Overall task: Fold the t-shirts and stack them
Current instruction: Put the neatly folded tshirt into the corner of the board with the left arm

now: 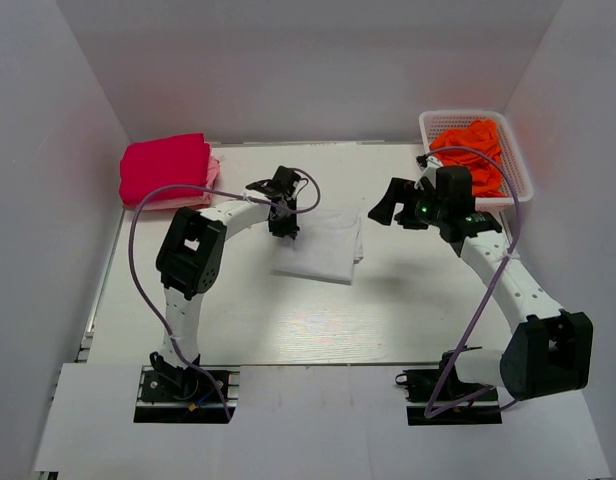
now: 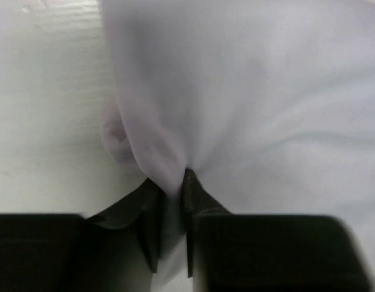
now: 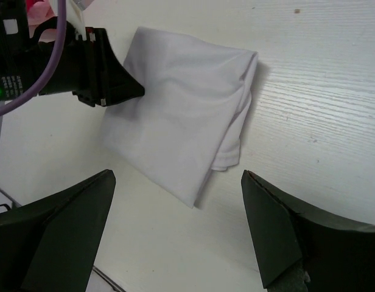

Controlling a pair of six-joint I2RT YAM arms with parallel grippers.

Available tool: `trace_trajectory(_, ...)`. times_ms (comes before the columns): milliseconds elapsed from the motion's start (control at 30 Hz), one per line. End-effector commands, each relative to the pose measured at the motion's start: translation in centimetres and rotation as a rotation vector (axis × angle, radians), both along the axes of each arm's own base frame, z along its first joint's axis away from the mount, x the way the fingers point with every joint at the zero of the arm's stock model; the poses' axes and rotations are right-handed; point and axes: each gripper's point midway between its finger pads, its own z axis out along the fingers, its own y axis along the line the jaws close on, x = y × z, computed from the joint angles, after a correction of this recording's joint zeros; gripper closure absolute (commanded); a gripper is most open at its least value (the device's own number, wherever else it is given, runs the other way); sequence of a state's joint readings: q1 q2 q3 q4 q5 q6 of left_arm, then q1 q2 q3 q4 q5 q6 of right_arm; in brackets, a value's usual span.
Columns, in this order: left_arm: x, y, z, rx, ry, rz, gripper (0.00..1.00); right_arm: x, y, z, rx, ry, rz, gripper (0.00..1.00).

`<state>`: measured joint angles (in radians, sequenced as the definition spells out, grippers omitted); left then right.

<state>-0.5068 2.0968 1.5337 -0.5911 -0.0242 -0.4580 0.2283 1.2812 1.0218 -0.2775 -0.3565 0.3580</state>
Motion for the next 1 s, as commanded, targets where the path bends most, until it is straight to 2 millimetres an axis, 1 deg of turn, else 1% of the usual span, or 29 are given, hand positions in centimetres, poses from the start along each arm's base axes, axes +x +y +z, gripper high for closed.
trace_trajectory(0,-4.4,1.1,-4.4,0.112,0.151,-0.004,0.75,0.0,-1.3,0.7,-0.037,-0.044,-0.048,0.10)
trace_trajectory(33,-4.1,1.2,-4.6,0.121,0.145,0.011,0.82,0.0,-1.4,0.5,-0.043,-0.041,-0.056,0.10)
trace_trajectory(67,-3.4,1.5,-3.8,0.151,0.127,0.025,1.00,-0.2,-1.5,0.4,-0.040,-0.039,-0.058,0.10)
trace_trajectory(100,-3.2,1.8,-3.9,0.172,0.127,0.041,1.00,-0.3,-1.5,0.6,-0.042,-0.046,-0.060,0.10)
trace_trajectory(133,-2.4,2.5,-3.6,0.216,0.100,0.061,1.00,-0.3,-1.6,0.6,-0.042,-0.049,-0.064,0.10)
trace_trajectory(167,-1.5,2.6,-2.5,0.238,0.074,0.063,1.00,-0.2,-1.8,0.4,-0.050,-0.048,-0.073,0.10)
trace_trajectory(200,-0.8,2.8,-2.0,0.253,0.047,0.064,1.00,-0.4,-2.0,0.5,-0.050,-0.055,-0.080,0.10)
trace_trajectory(233,-0.1,3.4,-0.8,0.287,0.007,0.063,1.00,-0.5,-2.0,0.7,-0.051,-0.061,-0.084,0.10)
trace_trajectory(267,0.7,3.7,1.0,0.279,-0.034,0.068,1.00,-0.5,-2.1,0.9,-0.049,-0.072,-0.087,0.10)
trace_trajectory(300,1.4,3.3,2.3,0.261,-0.074,0.059,1.00,-0.6,-2.3,0.7,-0.055,-0.072,-0.096,0.10)
trace_trajectory(333,2.0,3.4,3.4,0.240,-0.101,0.057,1.00,-0.6,-2.4,0.7,-0.056,-0.075,-0.101,0.10)
trace_trajectory(367,2.5,3.9,4.3,0.238,-0.130,0.045,1.00,-0.5,-2.3,1.1,-0.047,-0.091,-0.104,0.10)
trace_trajectory(400,3.2,3.3,6.4,0.198,-0.189,0.037,1.00,-0.6,-2.4,0.8,-0.049,-0.085,-0.102,0.10)
trace_trajectory(433,3.5,3.2,7.5,0.189,-0.218,0.028,1.00,-0.6,-2.4,1.2,-0.044,-0.096,-0.107,0.10)
trace_trajectory(467,4.1,3.6,8.9,0.195,-0.255,0.003,1.00,-0.6,-2.4,0.9,-0.044,-0.091,-0.109,0.10)
trace_trajectory(500,4.3,3.6,10.0,0.194,-0.280,-0.011,1.00,-0.7,-2.4,0.9,-0.042,-0.092,-0.111,0.10)
trace_trajectory(533,4.4,3.0,11.7,0.162,-0.314,-0.039,1.00,-0.7,-2.4,0.7,-0.040,-0.091,-0.112,0.10)
trace_trajectory(567,5.1,3.3,13.2,0.158,-0.348,-0.040,1.00,-0.8,-2.3,0.6,-0.039,-0.087,-0.107,0.10)
trace_trajectory(600,5.1,3.3,14.0,0.164,-0.363,-0.072,1.00,-0.8,-2.3,0.6,-0.036,-0.087,-0.108,0.10)
trace_trajectory(633,5.4,3.2,14.4,0.146,-0.367,-0.096,1.00,-0.9,-2.2,0.1,-0.033,-0.075,-0.103,0.10)
trace_trajectory(667,5.5,2.9,16.0,0.131,-0.393,-0.115,1.00,-1.0,-2.1,0.1,-0.023,-0.068,-0.106,0.10)
trace_trajectory(700,5.9,3.3,16.5,0.135,-0.407,-0.135,1.00,-1.0,-2.1,0.0,-0.017,-0.066,-0.107,0.10)
trace_trajectory(733,6.4,3.9,17.6,0.132,-0.419,-0.120,1.00,-1.4,-1.8,-0.7,-0.001,-0.039,-0.097,0.10)
trace_trajectory(767,6.6,4.2,18.2,0.132,-0.427,-0.129,1.00,-1.5,-1.6,-0.7,0.011,-0.039,-0.089,0.10)
trace_trajectory(800,7.0,5.0,18.7,0.139,-0.435,-0.134,1.00,-1.6,-1.5,-0.9,0.019,-0.032,-0.088,0.10)
trace_trajectory(833,7.1,4.7,19.8,0.131,-0.449,-0.153,1.00,-1.9,-1.4,-1.5,0.027,-0.009,-0.097,0.10)
trace_trajectory(900,7.8,5.8,21.2,0.139,-0.477,-0.154,1.00,-1.9,-1.4,-1.6,0.038,-0.021,-0.097,0.10)
trace_trajectory(967,8.6,7.0,21.8,0.162,-0.467,-0.149,1.00,-1.9,-1.5,-1.3,0.037,-0.030,-0.105,0.10)
